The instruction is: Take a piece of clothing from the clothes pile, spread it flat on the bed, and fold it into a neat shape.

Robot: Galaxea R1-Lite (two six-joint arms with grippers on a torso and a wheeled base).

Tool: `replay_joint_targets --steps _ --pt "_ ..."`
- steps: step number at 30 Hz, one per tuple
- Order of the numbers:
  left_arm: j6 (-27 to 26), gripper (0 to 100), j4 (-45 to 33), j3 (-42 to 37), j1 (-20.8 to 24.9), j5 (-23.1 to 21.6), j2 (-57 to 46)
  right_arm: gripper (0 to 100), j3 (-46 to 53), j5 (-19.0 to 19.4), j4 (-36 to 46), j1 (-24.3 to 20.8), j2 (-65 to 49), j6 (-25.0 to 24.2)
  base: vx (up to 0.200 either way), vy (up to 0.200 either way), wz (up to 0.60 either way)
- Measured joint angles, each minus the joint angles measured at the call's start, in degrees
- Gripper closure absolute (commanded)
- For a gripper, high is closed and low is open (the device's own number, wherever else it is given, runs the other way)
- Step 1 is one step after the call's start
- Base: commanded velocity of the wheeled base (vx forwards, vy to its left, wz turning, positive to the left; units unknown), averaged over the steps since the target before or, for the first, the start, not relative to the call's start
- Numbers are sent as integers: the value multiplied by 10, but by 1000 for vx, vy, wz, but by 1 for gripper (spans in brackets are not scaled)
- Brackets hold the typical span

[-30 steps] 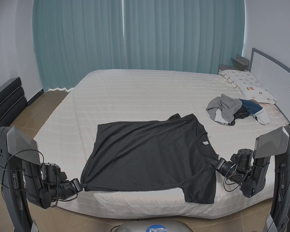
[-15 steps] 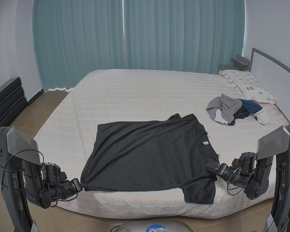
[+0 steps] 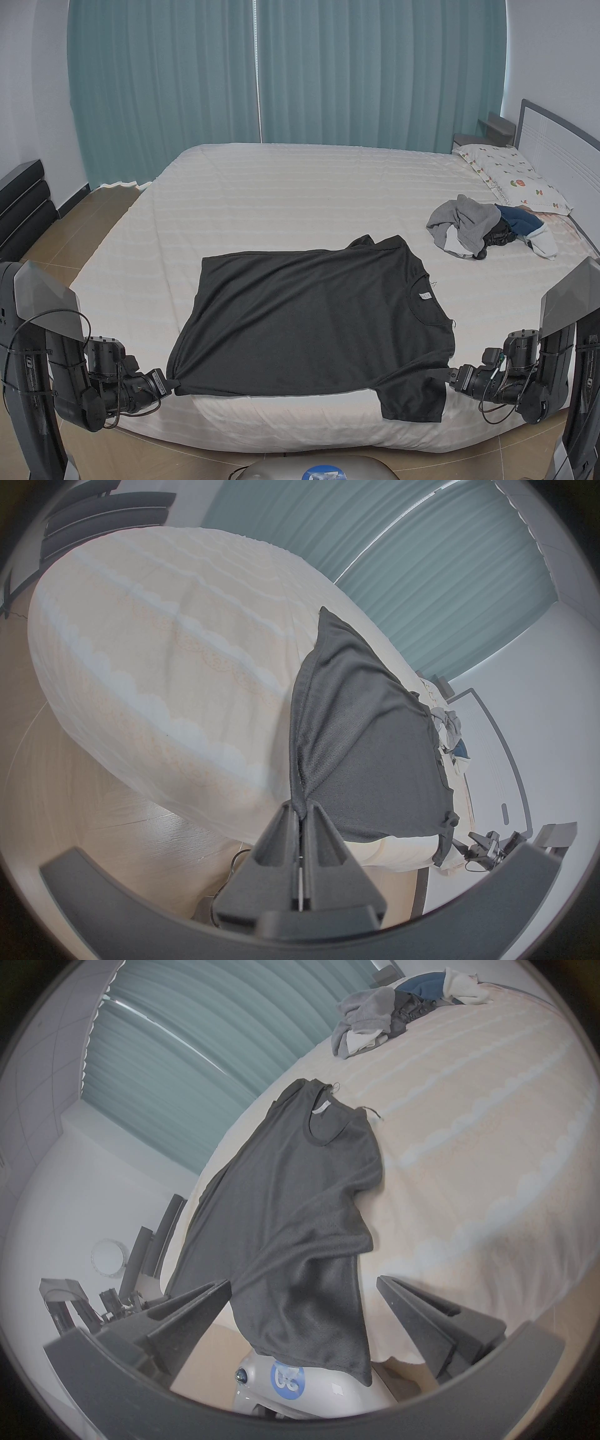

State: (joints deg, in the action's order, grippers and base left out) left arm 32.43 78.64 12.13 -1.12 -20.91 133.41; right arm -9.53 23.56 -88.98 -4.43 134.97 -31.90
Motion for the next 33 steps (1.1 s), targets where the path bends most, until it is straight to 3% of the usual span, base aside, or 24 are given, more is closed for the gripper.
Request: replay_joint_targets --steps 12,13,33 --pt "0 100 0 1 1 0 0 0 -6 0 0 -14 17 9 0 0 0" --pt "0 100 0 1 1 0 0 100 -6 0 0 -15 17 9 0 0 0" --pt "-4 100 0 0 1 0 1 100 57 -25 0 -12 -12 64 0 0 0"
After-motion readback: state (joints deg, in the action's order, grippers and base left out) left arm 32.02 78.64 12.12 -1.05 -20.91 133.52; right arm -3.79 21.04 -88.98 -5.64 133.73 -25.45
